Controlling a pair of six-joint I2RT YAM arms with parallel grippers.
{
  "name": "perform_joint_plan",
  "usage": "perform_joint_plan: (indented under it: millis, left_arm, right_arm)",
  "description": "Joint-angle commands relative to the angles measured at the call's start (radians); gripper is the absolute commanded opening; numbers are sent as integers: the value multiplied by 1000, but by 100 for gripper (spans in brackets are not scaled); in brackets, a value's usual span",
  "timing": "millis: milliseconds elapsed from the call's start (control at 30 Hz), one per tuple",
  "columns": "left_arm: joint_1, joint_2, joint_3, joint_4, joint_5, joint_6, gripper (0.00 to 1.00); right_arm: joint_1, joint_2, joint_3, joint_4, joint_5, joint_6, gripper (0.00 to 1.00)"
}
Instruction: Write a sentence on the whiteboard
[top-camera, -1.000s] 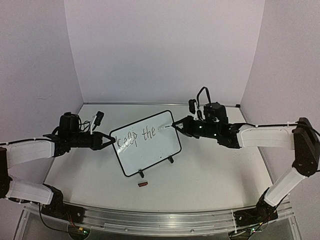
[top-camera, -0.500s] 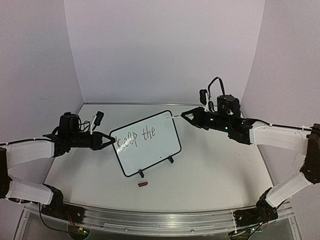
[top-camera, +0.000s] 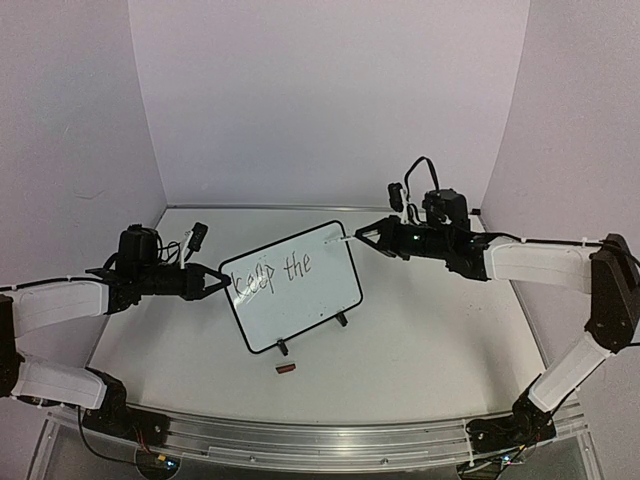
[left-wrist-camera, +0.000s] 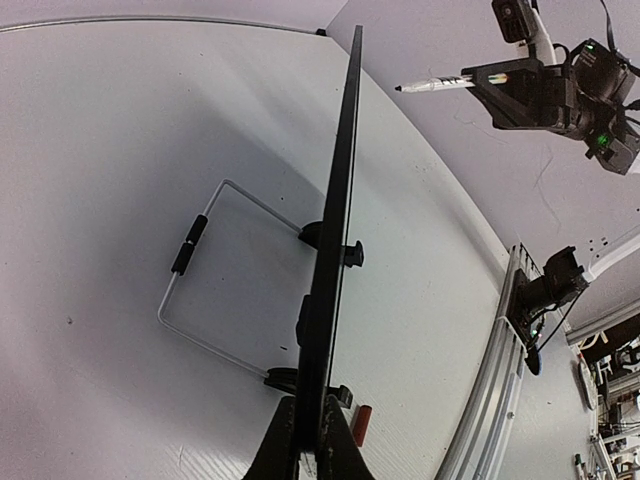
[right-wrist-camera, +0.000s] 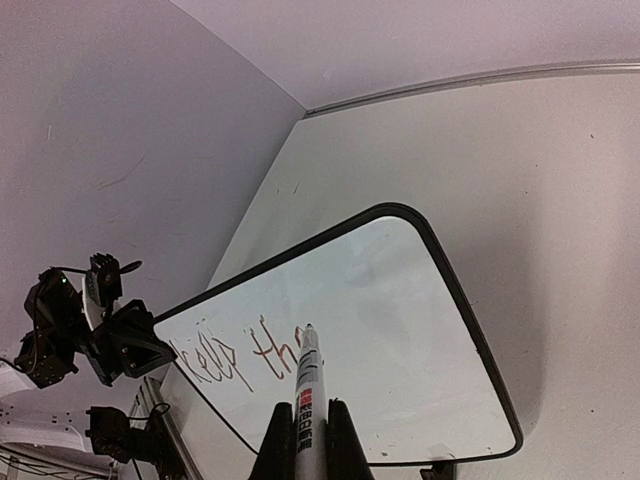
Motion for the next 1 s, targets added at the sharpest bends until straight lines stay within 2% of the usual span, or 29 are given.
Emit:
perform_joint_plan:
  millis: [0, 767, 967]
  left_arm:
    - [8, -10, 31, -13, -74, 44, 0]
    - [7, -6, 32, -15, -79, 50, 0]
    - [7, -6, 34, -16, -80, 49, 0]
  right_arm:
    - [-7, 33, 57, 53, -32, -4, 0]
    - [-34, 162, 172, 64, -58, 18, 0]
    - [-34, 178, 150, 65, -68, 22, 0]
